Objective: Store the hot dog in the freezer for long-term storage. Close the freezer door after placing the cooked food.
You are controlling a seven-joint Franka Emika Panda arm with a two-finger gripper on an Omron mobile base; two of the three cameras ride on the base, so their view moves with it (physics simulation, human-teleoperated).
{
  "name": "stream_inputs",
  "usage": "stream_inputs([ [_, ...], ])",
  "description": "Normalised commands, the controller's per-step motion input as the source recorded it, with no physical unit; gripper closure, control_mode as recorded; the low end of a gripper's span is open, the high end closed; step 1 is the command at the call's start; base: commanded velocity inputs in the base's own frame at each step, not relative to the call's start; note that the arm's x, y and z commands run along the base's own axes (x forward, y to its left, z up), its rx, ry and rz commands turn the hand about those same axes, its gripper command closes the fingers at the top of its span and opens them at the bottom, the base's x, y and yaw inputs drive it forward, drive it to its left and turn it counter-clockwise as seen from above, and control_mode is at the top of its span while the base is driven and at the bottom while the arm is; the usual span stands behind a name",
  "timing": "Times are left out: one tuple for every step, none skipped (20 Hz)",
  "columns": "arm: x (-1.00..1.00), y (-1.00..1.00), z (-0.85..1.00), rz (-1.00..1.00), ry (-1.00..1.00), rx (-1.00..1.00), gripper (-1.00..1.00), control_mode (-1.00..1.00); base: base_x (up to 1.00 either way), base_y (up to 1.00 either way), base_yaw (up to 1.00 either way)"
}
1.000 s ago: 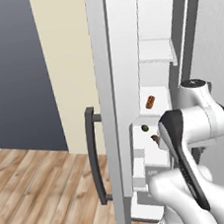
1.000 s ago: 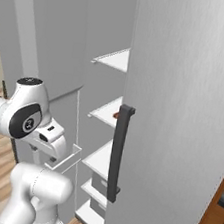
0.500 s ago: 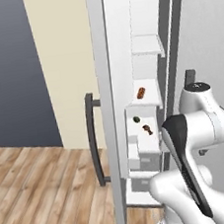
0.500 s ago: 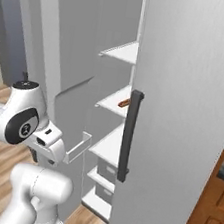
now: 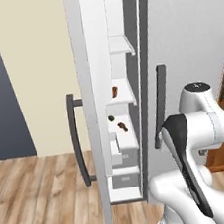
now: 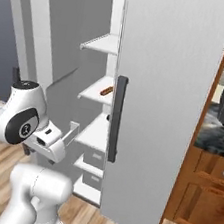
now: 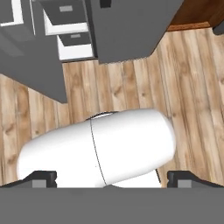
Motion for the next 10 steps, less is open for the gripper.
stream_inputs([
  [0.00, 0.00, 0.00, 0.00, 0.00, 0.00, -1.00, 1.00, -0.37, 0.34, -0.39],
  [0.00, 0.00, 0.00, 0.00, 0.00, 0.00, -1.00, 1.00, -0.36, 0.35, -0.36],
  [0.00, 0.00, 0.00, 0.00, 0.00, 0.00, -1.00, 1.00, -0.36, 0.38, -0.33],
  [0.00, 0.00, 0.00, 0.00, 0.00, 0.00, -1.00, 1.00, -0.36, 0.41, -0.31],
  [0.00, 0.00, 0.00, 0.00, 0.00, 0.00, -1.00, 1.00, -0.31, 0.44, -0.29],
  [0.00, 0.00, 0.00, 0.00, 0.00, 0.00, -1.00, 1.00, -0.22, 0.52, -0.27],
  [0.00, 0.00, 0.00, 0.00, 0.00, 0.00, -1.00, 1.00, -0.17, 0.63, -0.25],
  [0.00, 0.00, 0.00, 0.00, 0.00, 0.00, -1.00, 1.00, -0.14, 0.69, -0.23],
  [0.00, 0.00, 0.00, 0.00, 0.00, 0.00, -1.00, 1.00, -0.16, 0.71, -0.21],
  [0.00, 0.00, 0.00, 0.00, 0.00, 0.00, -1.00, 1.00, -0.14, 0.70, -0.18],
])
